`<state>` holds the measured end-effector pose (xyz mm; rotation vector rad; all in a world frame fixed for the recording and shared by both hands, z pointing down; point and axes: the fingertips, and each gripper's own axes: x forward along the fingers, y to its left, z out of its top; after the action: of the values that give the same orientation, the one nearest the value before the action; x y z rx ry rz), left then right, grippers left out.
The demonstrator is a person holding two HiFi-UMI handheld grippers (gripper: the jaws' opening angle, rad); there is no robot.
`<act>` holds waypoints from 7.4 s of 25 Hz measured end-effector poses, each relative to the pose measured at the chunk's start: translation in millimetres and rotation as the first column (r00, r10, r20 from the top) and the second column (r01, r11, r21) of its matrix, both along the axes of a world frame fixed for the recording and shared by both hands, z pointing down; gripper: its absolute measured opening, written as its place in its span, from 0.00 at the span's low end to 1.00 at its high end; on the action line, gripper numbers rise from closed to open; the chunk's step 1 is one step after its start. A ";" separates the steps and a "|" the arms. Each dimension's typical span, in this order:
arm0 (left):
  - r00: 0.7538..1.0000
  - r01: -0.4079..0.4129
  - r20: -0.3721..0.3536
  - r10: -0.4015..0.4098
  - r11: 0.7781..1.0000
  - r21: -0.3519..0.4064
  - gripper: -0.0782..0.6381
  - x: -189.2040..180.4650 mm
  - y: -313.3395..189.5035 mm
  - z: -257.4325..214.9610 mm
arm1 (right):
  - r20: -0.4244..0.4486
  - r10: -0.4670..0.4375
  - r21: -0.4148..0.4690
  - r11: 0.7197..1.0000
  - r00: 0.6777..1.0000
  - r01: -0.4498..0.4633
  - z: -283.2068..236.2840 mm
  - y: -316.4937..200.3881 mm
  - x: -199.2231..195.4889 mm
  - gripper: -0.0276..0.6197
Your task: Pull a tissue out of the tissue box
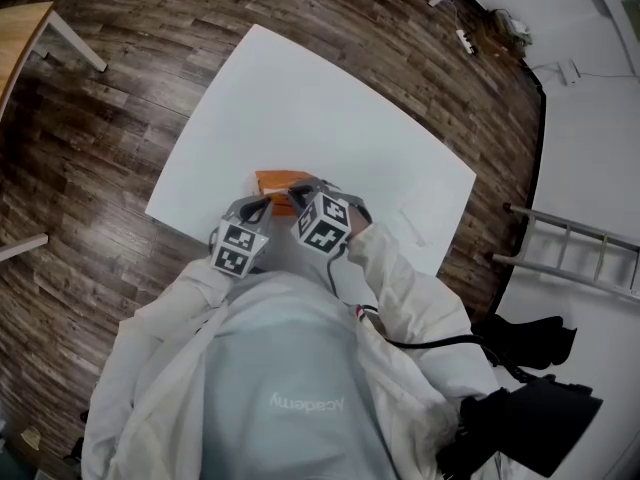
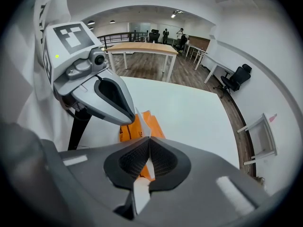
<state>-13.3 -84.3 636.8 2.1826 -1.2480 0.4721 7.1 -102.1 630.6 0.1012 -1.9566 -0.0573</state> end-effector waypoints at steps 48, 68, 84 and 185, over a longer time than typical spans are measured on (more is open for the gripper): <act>0.996 -0.086 0.003 0.086 0.996 -0.009 0.11 30.1 -17.5 19.1 | 0.136 0.049 0.031 0.998 0.989 -0.054 -80.5 7.3 -6.2 0.05; 0.991 -0.127 0.042 0.128 0.992 -0.022 0.11 32.2 -21.5 24.6 | 0.251 0.105 0.060 0.990 0.962 -0.124 -127.0 -5.9 -0.5 0.05; 0.990 -0.126 0.061 0.127 0.992 -0.015 0.11 27.0 -22.7 15.5 | 0.339 0.156 0.081 0.978 0.928 -0.194 -158.2 -16.3 7.2 0.05; 0.995 -0.025 0.100 -0.021 0.901 0.434 0.11 -146.7 152.4 -152.8 | 0.739 0.637 0.024 0.301 0.219 -0.953 -195.9 199.3 119.2 0.05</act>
<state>-160.0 68.2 484.0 2.5546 -1.5256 0.3302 126.3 97.3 434.8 1.7883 -2.1918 0.2572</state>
